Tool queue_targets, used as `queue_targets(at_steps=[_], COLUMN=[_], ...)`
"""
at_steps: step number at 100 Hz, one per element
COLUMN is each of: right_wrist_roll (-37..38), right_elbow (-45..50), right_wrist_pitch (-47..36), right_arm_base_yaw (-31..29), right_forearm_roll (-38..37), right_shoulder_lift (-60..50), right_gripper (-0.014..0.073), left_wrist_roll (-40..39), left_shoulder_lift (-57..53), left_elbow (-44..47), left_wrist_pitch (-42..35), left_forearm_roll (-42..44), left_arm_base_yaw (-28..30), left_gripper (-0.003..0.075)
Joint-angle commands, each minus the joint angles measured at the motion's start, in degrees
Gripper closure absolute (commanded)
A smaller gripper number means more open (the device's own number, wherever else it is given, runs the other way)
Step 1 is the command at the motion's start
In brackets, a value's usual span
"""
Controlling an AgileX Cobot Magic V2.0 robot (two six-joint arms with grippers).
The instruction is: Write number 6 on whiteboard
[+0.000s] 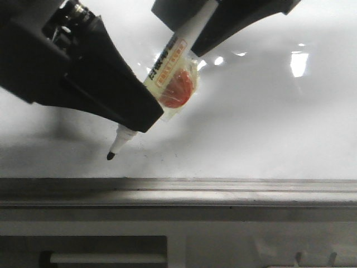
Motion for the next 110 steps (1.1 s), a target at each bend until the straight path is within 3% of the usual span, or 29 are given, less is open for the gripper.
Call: queue_targets(at_steps=[1, 17, 33, 40, 57, 64, 88, 110], right_wrist_roll=[-1.32, -1.91, -2.39, -2.39, -2.39, -2.39, -2.39, -2.39], right_elbow=[-1.84, -1.84, -1.74, -1.74, -1.62, -1.07, 8.01, 24.11], right_wrist_pitch=[0.44, -0.31, -0.32, -0.95, -3.29, -5.25, -15.78, -35.16], right_arm_base_yaw=[0.08, 0.08, 0.08, 0.08, 0.08, 0.08, 0.08, 0.08], right_forearm_roll=[2.36, 2.36, 2.25, 2.25, 2.25, 2.25, 1.19, 0.03], right_shoulder_lift=[-1.17, -1.09, -1.09, -1.09, -1.84, -3.43, -15.83, -30.75], right_gripper=[0.0501, 0.0652, 0.0657, 0.0657, 0.0656, 0.0645, 0.0639, 0.0638], left_wrist_roll=[-0.46, -0.46, -0.34, -0.34, -0.65, -0.65, -0.8, -0.8], left_shoulder_lift=[-1.11, -1.11, -1.11, -1.23, -2.8, -4.67, -15.69, -27.88], left_elbow=[-1.94, -1.94, -1.94, -1.99, -1.99, -1.99, -0.16, 8.58], left_wrist_pitch=[-3.6, -4.12, -4.28, -4.28, -4.28, -4.01, -0.8, -4.04], left_forearm_roll=[-1.4, -1.4, -1.4, -1.4, -3.66, -5.66, -10.83, -15.39], left_arm_base_yaw=[-0.46, -0.46, -0.35, -0.03, 2.81, 5.41, 19.68, 31.99], left_gripper=[0.0741, 0.074, 0.0706, 0.0603, 0.0171, 0.0099, 0.014, 0.0188])
